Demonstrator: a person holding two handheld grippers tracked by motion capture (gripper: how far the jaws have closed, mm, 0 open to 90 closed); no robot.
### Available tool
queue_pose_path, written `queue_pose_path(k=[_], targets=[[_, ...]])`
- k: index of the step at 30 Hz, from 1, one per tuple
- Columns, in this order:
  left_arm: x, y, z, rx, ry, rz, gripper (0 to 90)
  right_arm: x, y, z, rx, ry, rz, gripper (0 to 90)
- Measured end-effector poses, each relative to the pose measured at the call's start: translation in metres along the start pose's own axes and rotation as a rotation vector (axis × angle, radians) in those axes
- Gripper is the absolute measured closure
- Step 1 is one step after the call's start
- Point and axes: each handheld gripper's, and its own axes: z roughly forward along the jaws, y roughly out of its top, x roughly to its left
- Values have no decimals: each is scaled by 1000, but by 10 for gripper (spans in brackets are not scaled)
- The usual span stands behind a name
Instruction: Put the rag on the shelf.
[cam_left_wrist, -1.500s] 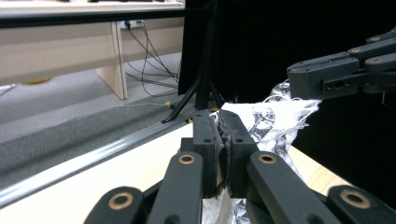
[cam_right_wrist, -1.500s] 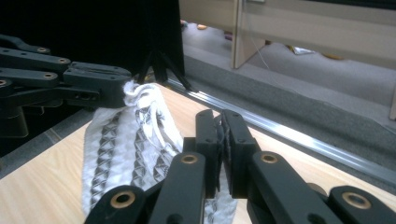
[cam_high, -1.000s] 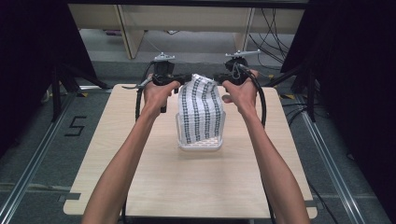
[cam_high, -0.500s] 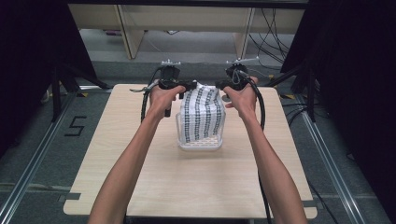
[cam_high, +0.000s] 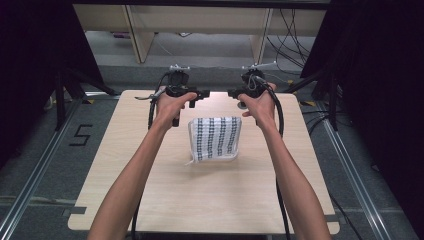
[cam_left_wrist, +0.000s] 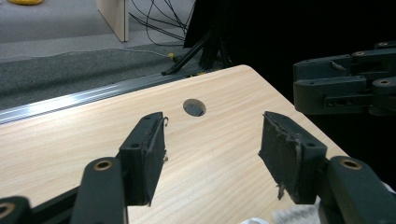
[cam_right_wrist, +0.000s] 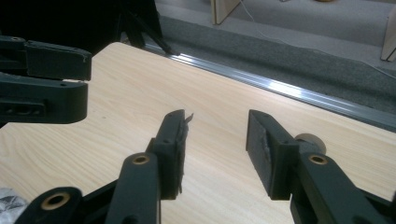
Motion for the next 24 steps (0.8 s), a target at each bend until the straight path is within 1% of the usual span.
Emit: queue_pose_path(k=[3,4,5,7,8,9,11,12,13,14,15,16,17,18,19,20,21,23,24], targets=[[-2,-1,-6,8,-7,9,373,1,0,-3,-2,1,-11,561],[-2,-1,-8,10,-1,12,363,2,0,-5,15,0,12,555],[-3,-2,-9,10,-1,12,356,2,0,-6,7,-1,-3,549],[-2,-3,-13,10,-5,17,349,1,0,-8,8,-6,-16,526],[-2,-4,-16,17,-4,19,345,0,0,-8,3,1,-32,513],[-2,-4,-18,29,1,25,338,0,-1,-11,26,1,-10,499],[-1,-6,-22,40,0,29,322,0,-2,-14,19,-5,-25,474],[0,-8,-25,45,-4,29,316,-1,-2,-15,17,1,-29,467],[-1,-9,-26,39,5,27,307,-2,-3,-17,12,18,-29,459],[-1,-10,-28,41,-3,29,303,-2,-4,-19,22,16,-25,452],[0,-11,-30,43,-12,32,302,-3,-5,-19,13,22,-41,445],[0,-12,-32,38,-13,30,299,-2,-6,-21,26,19,-17,441],[0,-12,-34,35,-10,30,296,-3,-7,-22,27,22,-27,440],[1,-13,-36,37,-10,31,292,-5,-8,-21,5,33,-38,438],[2,-14,-38,45,-9,40,289,-5,-9,-22,12,39,-31,433],[2,-15,-41,50,-5,43,286,-5,-10,-22,18,31,-44,425],[2,-16,-41,44,-4,34,282,-5,-11,-21,7,46,-44,421],[2,-17,-45,43,-3,36,280,-2,-12,-22,25,47,-24,412],[3,-17,-47,46,-4,38,275,-2,-13,-22,10,53,-47,412]])
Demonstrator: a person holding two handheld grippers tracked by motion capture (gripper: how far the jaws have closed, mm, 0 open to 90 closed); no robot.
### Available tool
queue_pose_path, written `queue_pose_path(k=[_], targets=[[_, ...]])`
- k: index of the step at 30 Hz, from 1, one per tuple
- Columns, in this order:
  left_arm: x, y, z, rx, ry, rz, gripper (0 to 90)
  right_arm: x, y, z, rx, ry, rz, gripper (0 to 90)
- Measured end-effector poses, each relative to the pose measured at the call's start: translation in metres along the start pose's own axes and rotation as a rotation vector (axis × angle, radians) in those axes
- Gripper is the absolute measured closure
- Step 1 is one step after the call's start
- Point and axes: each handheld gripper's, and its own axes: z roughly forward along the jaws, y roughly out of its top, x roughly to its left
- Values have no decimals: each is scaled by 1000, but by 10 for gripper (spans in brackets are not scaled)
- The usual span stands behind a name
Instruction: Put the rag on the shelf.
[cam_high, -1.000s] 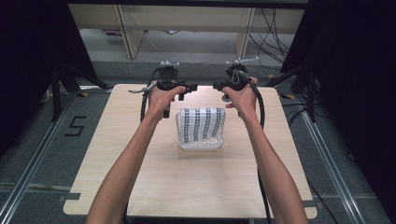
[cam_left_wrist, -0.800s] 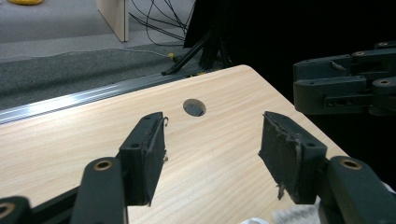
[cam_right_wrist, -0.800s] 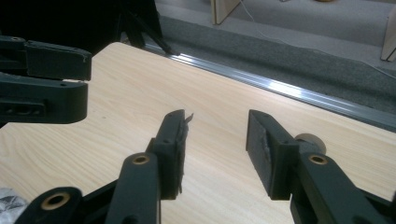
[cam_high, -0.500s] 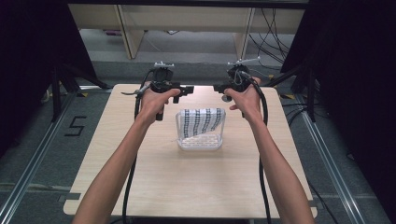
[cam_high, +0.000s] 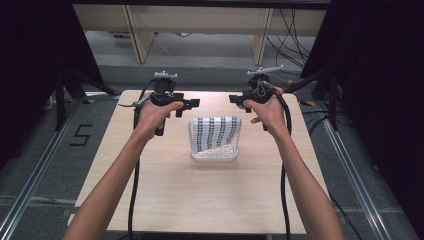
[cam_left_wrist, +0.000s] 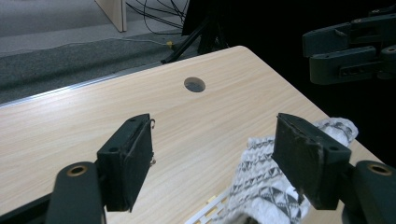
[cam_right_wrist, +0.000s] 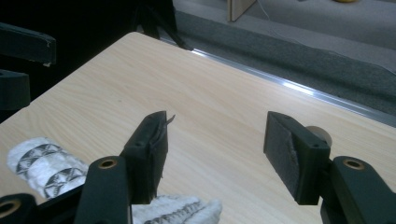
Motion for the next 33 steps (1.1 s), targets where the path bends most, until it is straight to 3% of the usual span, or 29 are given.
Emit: queue_pose_path(k=[15,19,22,25,27,28,33], targets=[[-10,-14,-24,25,-23,52,252,24,-3,-10,-10,64,-53,386],[-13,-17,-30,2,-46,41,244,27,-4,-13,-13,75,-57,379],[-16,-21,-36,-6,-58,51,244,29,-5,-15,-28,85,-62,378],[-17,-23,-42,6,-39,74,243,30,-7,-18,-26,88,-56,376],[-18,-25,-45,-1,-52,66,243,29,-8,-21,-31,85,-82,372],[-19,-26,-46,-3,-49,65,242,31,-9,-23,-36,91,-58,372],[-25,-32,-54,-12,-67,81,240,34,-12,-30,-36,96,-76,370]])
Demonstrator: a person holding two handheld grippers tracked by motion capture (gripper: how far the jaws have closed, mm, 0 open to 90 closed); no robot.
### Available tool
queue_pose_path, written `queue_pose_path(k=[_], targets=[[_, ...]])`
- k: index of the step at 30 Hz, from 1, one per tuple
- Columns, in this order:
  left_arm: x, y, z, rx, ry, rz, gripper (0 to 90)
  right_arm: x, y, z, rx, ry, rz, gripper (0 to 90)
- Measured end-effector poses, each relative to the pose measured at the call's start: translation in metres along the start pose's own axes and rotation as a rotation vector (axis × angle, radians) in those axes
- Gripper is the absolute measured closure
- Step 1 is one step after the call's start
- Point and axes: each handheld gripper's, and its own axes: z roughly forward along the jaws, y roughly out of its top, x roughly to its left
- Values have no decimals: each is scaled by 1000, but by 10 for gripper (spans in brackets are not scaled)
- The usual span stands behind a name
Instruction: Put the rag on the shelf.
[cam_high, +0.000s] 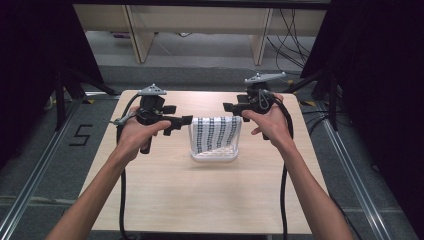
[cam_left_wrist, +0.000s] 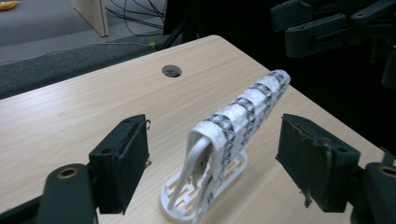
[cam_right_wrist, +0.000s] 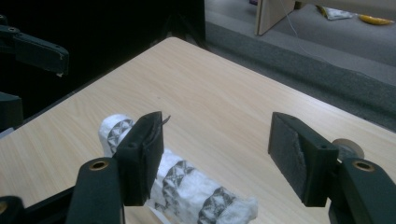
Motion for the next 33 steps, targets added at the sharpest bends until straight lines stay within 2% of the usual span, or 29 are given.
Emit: queue_pose_path(k=[1,5,10,11,17,19,20,21,22,23,30,31,32,33], targets=[[-2,-1,-1,1,-3,3,240,0,-1,0,-11,11,-13,369],[-6,-4,-2,3,-7,16,238,4,-5,-4,0,15,-2,368],[-13,-10,-4,3,-25,31,234,5,-10,-6,-18,23,-16,362],[-14,-11,-5,3,-29,31,234,6,-10,-7,-6,28,-13,362],[-20,-17,-8,1,-40,42,227,11,-15,-13,-12,44,-20,355],[-21,-19,-8,-1,-43,41,223,13,-17,-16,-14,48,-39,351],[-21,-21,-9,-1,-47,42,221,15,-18,-18,-15,52,-30,349],[-22,-22,-9,-3,-48,40,218,16,-19,-19,-22,52,-51,341],[-23,-24,-9,0,-48,39,216,17,-20,-20,-16,52,-42,337],[-24,-25,-9,2,-51,44,213,18,-20,-21,-17,54,-58,331],[-33,-34,-13,10,-61,70,194,26,-27,-26,-22,68,-56,271],[-34,-35,-14,7,-65,76,194,26,-28,-24,-38,73,-70,266],[-35,-37,-15,7,-66,74,194,29,-29,-26,-30,73,-51,262],[-36,-38,-15,9,-72,78,194,29,-29,-26,-32,69,-66,261]])
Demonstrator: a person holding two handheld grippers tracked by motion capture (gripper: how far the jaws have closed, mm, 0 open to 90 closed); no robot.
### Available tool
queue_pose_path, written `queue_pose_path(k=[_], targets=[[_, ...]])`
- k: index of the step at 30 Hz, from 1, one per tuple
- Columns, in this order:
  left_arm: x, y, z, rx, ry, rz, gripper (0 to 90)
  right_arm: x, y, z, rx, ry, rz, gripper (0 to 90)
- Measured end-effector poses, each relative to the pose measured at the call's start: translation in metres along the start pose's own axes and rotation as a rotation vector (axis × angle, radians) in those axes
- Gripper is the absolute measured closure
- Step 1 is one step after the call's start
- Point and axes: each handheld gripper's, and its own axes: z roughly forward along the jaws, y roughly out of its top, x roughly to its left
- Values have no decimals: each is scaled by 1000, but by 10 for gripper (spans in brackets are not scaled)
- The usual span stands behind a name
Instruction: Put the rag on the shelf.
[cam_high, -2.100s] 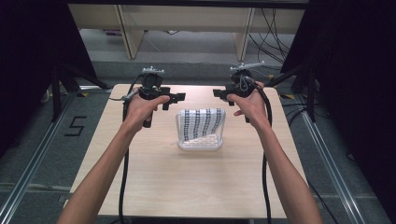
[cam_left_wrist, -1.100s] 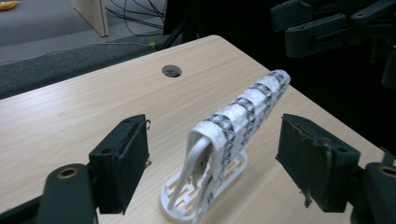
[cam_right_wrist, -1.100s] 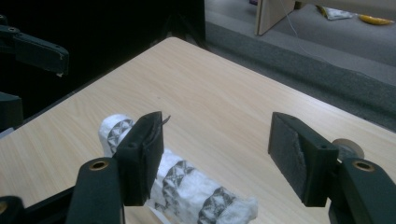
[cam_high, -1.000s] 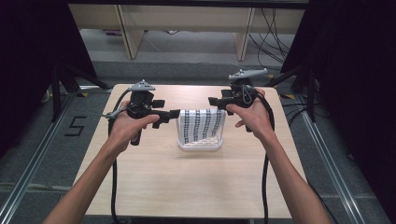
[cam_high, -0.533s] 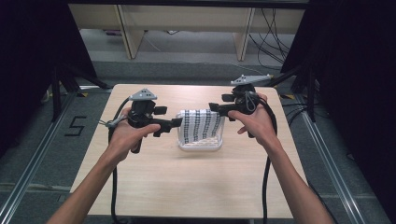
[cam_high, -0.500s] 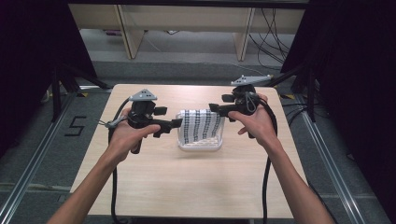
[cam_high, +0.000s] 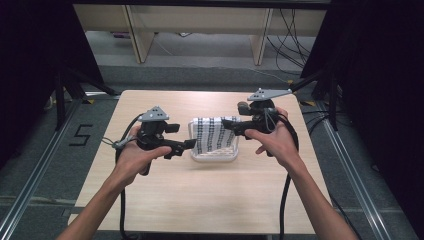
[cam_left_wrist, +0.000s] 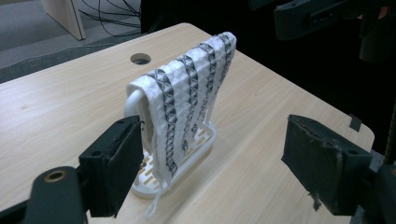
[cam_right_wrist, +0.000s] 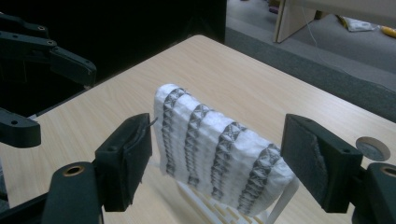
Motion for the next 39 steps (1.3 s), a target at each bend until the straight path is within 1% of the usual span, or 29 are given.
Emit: queue_pose_path(k=[2,3,4,5,6,7,8,9,10,12,14,15,16,17,18,19,20,22,24,26,27,28,29,30,34,35,36,37,39], targets=[[-2,-2,-1,-5,-2,-1,192,2,-1,-1,-1,3,-3,261],[-3,-4,-2,-7,-15,-1,193,2,-2,-1,-11,3,-20,261],[-4,-5,-4,-5,-17,-5,192,3,-2,-3,-5,5,-25,261],[-5,-6,-5,-9,-30,-21,192,4,-3,-4,-8,10,-12,261],[-5,-7,-5,-22,-52,-25,192,6,-4,-5,-3,8,-3,262],[-7,-8,-7,-16,-50,-24,192,5,-4,-5,-9,3,-26,262],[-8,-9,-7,-18,-48,-18,191,7,-6,-7,-1,2,-5,262],[-9,-10,-8,-15,-39,-5,191,6,-7,-7,-4,4,-22,262],[-10,-12,-8,-17,-29,1,191,8,-8,-7,-5,12,-10,263],[-10,-14,-9,-19,-29,0,191,8,-10,-7,-6,13,-20,263],[-10,-17,-10,-14,-27,-3,191,10,-13,-9,2,13,-5,264],[-9,-19,-10,-22,-32,-3,191,10,-15,-9,-1,14,-15,264],[-10,-20,-12,-19,-18,-4,191,9,-16,-9,-2,25,-25,264],[-10,-22,-12,-22,-22,-7,192,11,-18,-10,0,15,-6,265],[-9,-23,-13,-23,-24,-3,191,12,-19,-11,3,16,-1,265],[-9,-25,-14,-23,-23,-6,191,10,-20,-11,-6,25,-27,265],[-9,-27,-14,-29,-22,-9,192,12,-22,-12,-13,22,-10,265],[-10,-30,-16,-19,-10,-1,191,12,-24,-14,-8,21,-15,265],[-10,-34,-17,-26,-6,8,191,12,-27,-16,-7,24,-19,265],[-11,-37,-18,-15,5,16,192,13,-30,-17,-6,27,-10,265],[-11,-39,-18,-13,5,16,192,12,-31,-18,-5,25,-29,265],[-11,-40,-19,-14,4,12,191,13,-33,-19,-3,25,-13,265],[-11,-42,-19,-14,2,11,191,11,-34,-18,-10,37,-42,266],[-12,-44,-20,-16,4,8,191,13,-35,-20,-6,19,-18,266],[-13,-50,-21,-12,-5,7,191,13,-42,-22,-14,31,-8,269],[-13,-52,-22,-12,-1,7,192,13,-43,-24,-7,30,-11,269],[-13,-54,-22,-19,-5,6,191,12,-45,-23,-19,37,-29,269],[-13,-55,-23,-20,-7,6,191,13,-46,-24,-11,34,-9,269],[-13,-58,-25,-21,2,6,191,15,-50,-26,-14,34,1,269]])
